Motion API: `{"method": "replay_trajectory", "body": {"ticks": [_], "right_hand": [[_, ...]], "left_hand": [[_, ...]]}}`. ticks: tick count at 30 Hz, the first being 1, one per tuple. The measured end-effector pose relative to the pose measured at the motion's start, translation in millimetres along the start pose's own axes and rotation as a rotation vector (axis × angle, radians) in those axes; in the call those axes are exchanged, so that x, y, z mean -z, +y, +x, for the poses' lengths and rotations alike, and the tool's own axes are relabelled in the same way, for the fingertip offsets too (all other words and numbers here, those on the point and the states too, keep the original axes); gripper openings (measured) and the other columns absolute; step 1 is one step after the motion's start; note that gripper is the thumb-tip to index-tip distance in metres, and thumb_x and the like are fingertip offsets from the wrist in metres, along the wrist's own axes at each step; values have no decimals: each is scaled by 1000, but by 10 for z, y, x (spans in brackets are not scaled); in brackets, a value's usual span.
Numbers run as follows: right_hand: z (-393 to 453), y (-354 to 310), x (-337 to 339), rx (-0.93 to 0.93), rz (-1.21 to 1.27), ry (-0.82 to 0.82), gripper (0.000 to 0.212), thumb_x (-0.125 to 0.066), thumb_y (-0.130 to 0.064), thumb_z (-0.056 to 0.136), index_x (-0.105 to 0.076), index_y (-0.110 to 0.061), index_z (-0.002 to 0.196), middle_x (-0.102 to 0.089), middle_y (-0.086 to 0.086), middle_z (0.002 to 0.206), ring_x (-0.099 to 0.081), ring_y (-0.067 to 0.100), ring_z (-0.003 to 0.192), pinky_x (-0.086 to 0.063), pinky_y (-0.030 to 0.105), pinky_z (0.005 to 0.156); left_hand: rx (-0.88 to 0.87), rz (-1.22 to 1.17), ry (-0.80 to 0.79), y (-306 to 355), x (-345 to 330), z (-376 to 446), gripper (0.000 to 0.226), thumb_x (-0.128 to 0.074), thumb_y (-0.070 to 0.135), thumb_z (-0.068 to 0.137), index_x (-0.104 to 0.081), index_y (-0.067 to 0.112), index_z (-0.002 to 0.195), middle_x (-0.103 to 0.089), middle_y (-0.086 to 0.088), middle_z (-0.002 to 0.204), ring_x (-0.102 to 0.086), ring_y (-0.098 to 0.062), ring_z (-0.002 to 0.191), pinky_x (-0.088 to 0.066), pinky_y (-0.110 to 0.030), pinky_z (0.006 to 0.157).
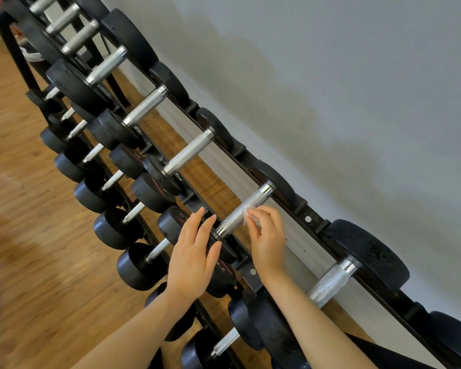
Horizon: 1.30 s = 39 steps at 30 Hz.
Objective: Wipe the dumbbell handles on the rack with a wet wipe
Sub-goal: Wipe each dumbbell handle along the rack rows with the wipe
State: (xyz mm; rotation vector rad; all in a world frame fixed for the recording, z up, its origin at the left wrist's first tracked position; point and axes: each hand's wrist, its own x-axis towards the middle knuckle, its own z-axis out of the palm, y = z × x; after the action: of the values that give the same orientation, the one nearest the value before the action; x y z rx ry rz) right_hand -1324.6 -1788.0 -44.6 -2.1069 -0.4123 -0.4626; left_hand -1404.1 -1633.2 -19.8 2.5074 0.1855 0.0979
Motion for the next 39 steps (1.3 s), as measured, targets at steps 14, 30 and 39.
{"method": "replay_trajectory", "body": {"ticks": [14,30,39], "right_hand": [[220,28,76,418,-381,-158,25,-57,-18,91,-71,-6,109,-69,6,112,-58,25,114,-45,44,103],[389,-33,145,606,-422,-407,31,-49,-17,91,-71,-5,109,-70,8,113,-63,25,113,-36,37,111],[411,-20,102,561,-495,-412,28,-67,-15,85,-70,-11,112,-70,4,113,-60,23,115,-33,41,112]], "left_hand": [[-3,7,-25,-3,38,6,63,-23,56,96,-33,28,151,-18,6,162,-20,-19,150,-20,-35,115],[-35,-18,46,-92,-10,-100,60,-31,53,98,-26,30,153,-17,7,162,-16,-11,148,-19,-32,116],[-42,-11,46,-117,-7,-118,57,-32,53,98,-19,37,151,-19,6,162,-21,-14,148,-23,-35,115]]}}
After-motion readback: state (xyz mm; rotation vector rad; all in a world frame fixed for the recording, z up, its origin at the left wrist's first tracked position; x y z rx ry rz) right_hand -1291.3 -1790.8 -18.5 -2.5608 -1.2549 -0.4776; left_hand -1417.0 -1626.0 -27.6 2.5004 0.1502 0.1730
